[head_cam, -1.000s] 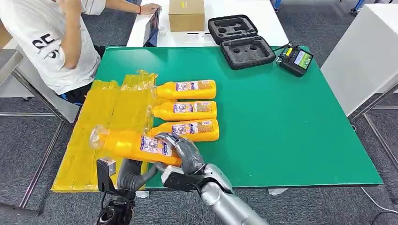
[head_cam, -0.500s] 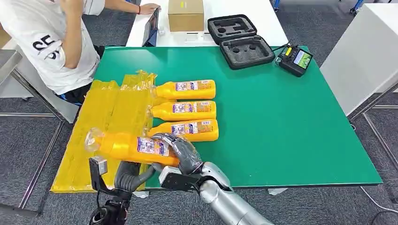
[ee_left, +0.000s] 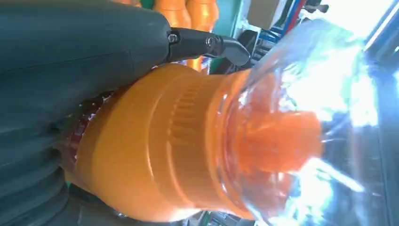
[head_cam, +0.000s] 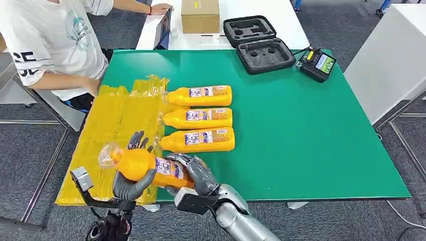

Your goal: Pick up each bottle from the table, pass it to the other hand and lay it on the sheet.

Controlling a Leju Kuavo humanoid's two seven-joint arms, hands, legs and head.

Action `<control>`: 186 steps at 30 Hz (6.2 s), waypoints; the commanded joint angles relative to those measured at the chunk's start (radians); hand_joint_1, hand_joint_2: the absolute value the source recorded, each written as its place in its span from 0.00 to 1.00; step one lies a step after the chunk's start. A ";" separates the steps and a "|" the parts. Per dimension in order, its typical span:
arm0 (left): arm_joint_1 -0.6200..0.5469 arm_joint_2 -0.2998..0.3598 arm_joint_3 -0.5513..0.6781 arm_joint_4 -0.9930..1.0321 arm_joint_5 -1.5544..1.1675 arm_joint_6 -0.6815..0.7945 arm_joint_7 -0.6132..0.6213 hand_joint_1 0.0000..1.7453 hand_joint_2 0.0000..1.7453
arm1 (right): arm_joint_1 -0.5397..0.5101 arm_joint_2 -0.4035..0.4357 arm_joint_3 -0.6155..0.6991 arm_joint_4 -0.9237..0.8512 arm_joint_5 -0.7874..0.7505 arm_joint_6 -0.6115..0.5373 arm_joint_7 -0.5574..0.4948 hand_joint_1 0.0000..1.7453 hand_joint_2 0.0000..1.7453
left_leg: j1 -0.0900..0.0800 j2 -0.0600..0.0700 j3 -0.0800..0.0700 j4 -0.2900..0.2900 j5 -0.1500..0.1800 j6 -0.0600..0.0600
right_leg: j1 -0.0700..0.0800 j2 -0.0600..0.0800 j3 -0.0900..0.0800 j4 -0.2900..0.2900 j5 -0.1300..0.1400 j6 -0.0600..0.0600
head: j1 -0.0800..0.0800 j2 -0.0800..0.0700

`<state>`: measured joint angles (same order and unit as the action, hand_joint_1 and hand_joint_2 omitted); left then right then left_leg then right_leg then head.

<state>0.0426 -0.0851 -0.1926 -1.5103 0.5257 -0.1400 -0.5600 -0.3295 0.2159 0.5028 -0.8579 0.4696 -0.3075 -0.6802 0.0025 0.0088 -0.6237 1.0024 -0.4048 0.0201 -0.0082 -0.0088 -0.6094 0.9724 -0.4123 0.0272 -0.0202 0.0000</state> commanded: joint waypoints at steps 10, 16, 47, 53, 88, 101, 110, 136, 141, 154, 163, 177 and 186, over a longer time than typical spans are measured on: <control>-0.094 -0.004 -0.048 0.038 -0.051 0.009 0.006 0.00 1.00 | 0.012 -0.018 -0.033 -0.027 0.005 0.007 0.016 1.00 1.00 | 0.000 -0.003 0.002 -0.001 0.000 0.000 | 0.000 -0.003 0.003 0.000 -0.001 0.000 | 0.000 0.000; -0.110 0.012 -0.114 0.057 -0.155 0.052 -0.011 1.00 1.00 | 0.026 -0.015 -0.035 -0.066 0.005 0.006 0.015 1.00 1.00 | 0.001 -0.004 0.004 0.000 -0.001 -0.001 | 0.000 -0.003 0.005 0.000 -0.002 -0.001 | 0.000 0.000; -0.209 0.024 0.116 0.056 -0.337 0.404 -0.099 1.00 1.00 | 0.142 -0.091 0.011 -0.583 -0.295 0.086 -0.018 0.00 0.00 | 0.000 -0.002 0.001 0.000 0.000 0.000 | 0.000 -0.001 0.001 0.000 -0.001 0.000 | -0.001 0.000; -0.229 0.022 0.179 0.044 -0.371 0.473 -0.130 1.00 1.00 | 0.143 -0.099 0.016 -0.671 -0.350 0.081 -0.018 0.00 0.00 | 0.001 -0.002 0.003 0.001 -0.002 -0.001 | 0.001 0.000 0.004 0.001 -0.002 -0.001 | 0.000 0.000; -0.589 0.217 -0.019 0.912 -1.680 0.345 0.272 1.00 1.00 | 0.179 -0.011 -0.155 -0.710 -0.429 0.084 -0.018 0.00 1.00 | 0.000 0.001 0.005 -0.001 0.002 0.000 | 0.000 0.002 0.005 -0.001 0.002 -0.002 | 0.000 0.000; -0.562 0.173 0.032 0.987 -1.583 0.324 0.206 0.98 1.00 | 0.177 -0.009 -0.159 -0.661 -0.419 0.088 -0.018 0.00 1.00 | 0.000 0.001 0.009 -0.003 0.002 0.000 | 0.000 0.002 0.010 -0.002 0.003 -0.002 | 0.000 0.000; -0.565 0.157 0.112 0.992 -1.340 0.031 0.086 0.00 0.00 | 0.167 -0.011 -0.147 -0.608 -0.425 0.088 -0.018 0.00 1.00 | 0.000 0.000 0.014 -0.003 0.002 0.000 | 0.000 0.001 0.016 -0.001 0.003 -0.002 | 0.000 0.000; -0.636 0.057 0.251 0.927 -0.890 0.371 -0.071 0.00 1.00 | 0.187 -0.012 -0.148 -0.605 -0.335 -0.001 -0.015 0.00 1.00 | -0.001 -0.012 0.019 -0.003 0.003 0.000 | -0.003 -0.009 0.023 -0.002 0.000 0.000 | 0.000 0.000; -0.542 0.089 0.183 0.685 -0.915 0.809 -0.138 0.00 1.00 | 0.154 -0.051 -0.093 -0.540 -0.076 -0.116 0.092 0.00 1.00 | 0.001 -0.008 0.013 0.000 0.002 0.000 | -0.001 -0.006 0.016 -0.001 0.001 0.000 | 0.000 0.000; -0.267 -0.062 0.434 -0.060 -0.915 0.838 -0.138 0.00 1.00 | -0.036 -0.149 -0.208 -0.013 0.626 -0.047 0.692 0.00 1.00 | 0.001 -0.004 0.007 0.000 0.001 0.001 | -0.001 -0.002 0.010 -0.002 0.000 0.001 | 0.000 0.000; -0.248 -0.062 0.393 -0.080 -0.873 0.838 -0.138 0.00 1.00 | -0.062 -0.145 -0.258 0.048 0.649 -0.006 0.718 0.00 1.00 | -0.001 -0.007 0.005 0.000 0.001 0.000 | -0.002 -0.005 0.009 -0.001 0.000 0.001 | 0.000 0.000; -0.234 -0.077 0.407 -0.099 -0.886 0.838 -0.138 0.00 1.00 | -0.139 -0.125 -0.245 0.094 0.673 -0.016 0.675 0.00 1.00 | 0.000 -0.006 0.005 0.000 0.002 0.001 | -0.002 -0.004 0.008 0.000 0.000 0.001 | 0.000 0.000; -0.195 -0.090 0.422 -0.164 -0.883 0.838 -0.138 0.00 1.00 | -0.119 -0.109 -0.169 -0.093 0.552 0.053 0.504 0.00 1.00 | 0.000 -0.004 0.006 0.001 0.000 0.000 | -0.002 -0.002 0.008 0.001 -0.001 0.001 | 0.000 0.000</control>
<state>-0.1708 -0.1484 0.1927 -1.6369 -0.3616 0.7004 -0.7023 -0.4212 0.0961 0.2693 -0.8644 1.1009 -0.3151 -0.1027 0.0014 0.0019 -0.6217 1.0026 -0.4016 0.0218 -0.0106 -0.0151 -0.6040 0.9726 -0.4113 0.0295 -0.0202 0.0000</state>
